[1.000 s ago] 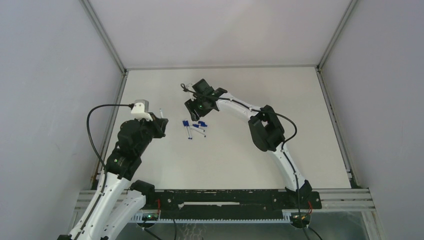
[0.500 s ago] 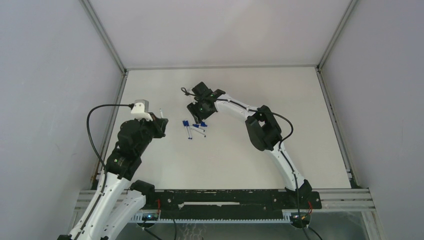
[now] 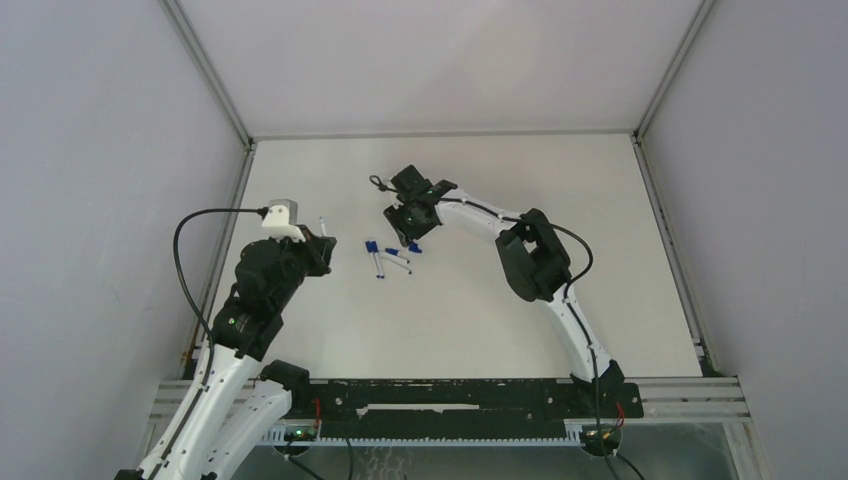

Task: Insert the pens into the pen caps
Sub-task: Adjust the pen cap at the center of the board.

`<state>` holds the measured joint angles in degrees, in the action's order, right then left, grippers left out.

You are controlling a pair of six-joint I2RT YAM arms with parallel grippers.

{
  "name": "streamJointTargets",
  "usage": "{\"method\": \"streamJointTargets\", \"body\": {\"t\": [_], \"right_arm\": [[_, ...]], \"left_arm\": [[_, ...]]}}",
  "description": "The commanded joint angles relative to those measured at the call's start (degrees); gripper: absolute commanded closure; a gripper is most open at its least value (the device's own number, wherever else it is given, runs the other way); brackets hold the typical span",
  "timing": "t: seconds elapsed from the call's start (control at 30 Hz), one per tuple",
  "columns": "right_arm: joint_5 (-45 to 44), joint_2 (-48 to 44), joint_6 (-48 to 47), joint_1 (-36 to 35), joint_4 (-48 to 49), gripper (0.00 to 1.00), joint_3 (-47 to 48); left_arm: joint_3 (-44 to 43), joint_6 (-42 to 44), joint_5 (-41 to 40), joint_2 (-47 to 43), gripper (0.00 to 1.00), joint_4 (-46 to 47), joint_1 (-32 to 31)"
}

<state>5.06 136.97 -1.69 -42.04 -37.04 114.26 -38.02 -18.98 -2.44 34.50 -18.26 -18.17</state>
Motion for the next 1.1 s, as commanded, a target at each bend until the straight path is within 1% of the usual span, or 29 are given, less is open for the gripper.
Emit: {"method": "streamJointTargets", "body": {"t": [0.0, 0.17, 0.23, 0.4, 0.8, 0.93, 1.07], "right_arm": [[-1.01, -4.45, 3.46, 2.50, 1.44, 0.47, -4.15], [-0.98, -6.81, 6.35, 4.91, 2.79, 0.55, -8.23], [-0.69, -7.75, 7.26, 5.88, 3.38, 0.56, -9.61], [-0.83, -8.58, 8.77, 7.50, 3.86, 0.51, -11.14], [1.04, -11.40, 8.78, 8.25, 5.46, 0.51, -13.39], [1.86, -13.64, 7.86, 7.77, 6.88, 0.50, -13.75], [0.07, -15.95, 5.25, 5.61, 8.33, 0.48, -13.54]], "left_arm": [[-0.04, 1.05, -0.13, -0.03, 1.00, 0.91, 0.33], [-0.12, 0.97, -0.02, 0.36, 1.00, 0.94, 0.33], [-0.12, 0.88, 0.07, 0.54, 1.00, 0.99, 0.29], [-0.21, 0.89, 0.24, 0.83, 1.00, 0.99, 0.33], [-0.30, 0.89, 0.28, 1.19, 1.00, 1.06, 0.32], [-0.39, 0.88, 0.38, 1.38, 1.00, 1.10, 0.33], [-0.32, 0.88, 0.13, 1.03, 1.00, 1.00, 0.33]]}}
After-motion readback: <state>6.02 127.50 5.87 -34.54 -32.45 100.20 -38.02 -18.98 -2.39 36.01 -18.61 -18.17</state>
